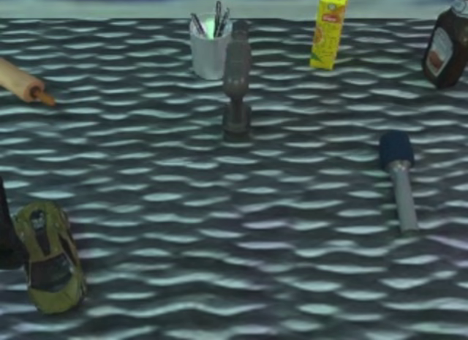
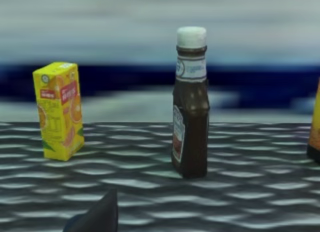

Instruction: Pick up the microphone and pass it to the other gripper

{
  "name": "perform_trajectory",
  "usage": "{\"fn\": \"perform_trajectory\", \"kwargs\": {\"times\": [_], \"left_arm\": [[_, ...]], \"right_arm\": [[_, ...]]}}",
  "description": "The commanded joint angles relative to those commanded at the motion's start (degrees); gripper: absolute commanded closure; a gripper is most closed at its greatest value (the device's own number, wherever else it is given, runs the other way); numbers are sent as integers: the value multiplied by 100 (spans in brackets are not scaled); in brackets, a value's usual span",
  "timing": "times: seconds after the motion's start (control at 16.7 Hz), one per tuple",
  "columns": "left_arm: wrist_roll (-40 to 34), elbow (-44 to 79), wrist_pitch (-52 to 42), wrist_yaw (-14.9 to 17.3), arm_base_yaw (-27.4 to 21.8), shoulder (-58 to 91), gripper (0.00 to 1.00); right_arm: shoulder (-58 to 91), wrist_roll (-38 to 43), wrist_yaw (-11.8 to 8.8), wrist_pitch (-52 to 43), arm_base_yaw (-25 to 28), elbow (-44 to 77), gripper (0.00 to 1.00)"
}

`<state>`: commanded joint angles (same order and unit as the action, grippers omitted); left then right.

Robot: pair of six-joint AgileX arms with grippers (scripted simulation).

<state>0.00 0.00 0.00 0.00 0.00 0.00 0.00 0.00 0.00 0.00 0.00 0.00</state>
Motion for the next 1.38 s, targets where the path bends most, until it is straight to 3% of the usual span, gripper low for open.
{"fn": "perform_trajectory", "kwargs": {"times": [0.24, 0.48, 1.38], "left_arm": [[0, 0, 0, 0, 0, 0, 0], [0, 0, 0, 0, 0, 0, 0], [0, 0, 0, 0, 0, 0, 0]], "right_arm": [[183, 36, 6, -144, 47, 160, 0], [1277, 241, 43, -897, 288, 1009, 0], [8965, 1828, 76, -4727, 1636, 6347, 0]]}}
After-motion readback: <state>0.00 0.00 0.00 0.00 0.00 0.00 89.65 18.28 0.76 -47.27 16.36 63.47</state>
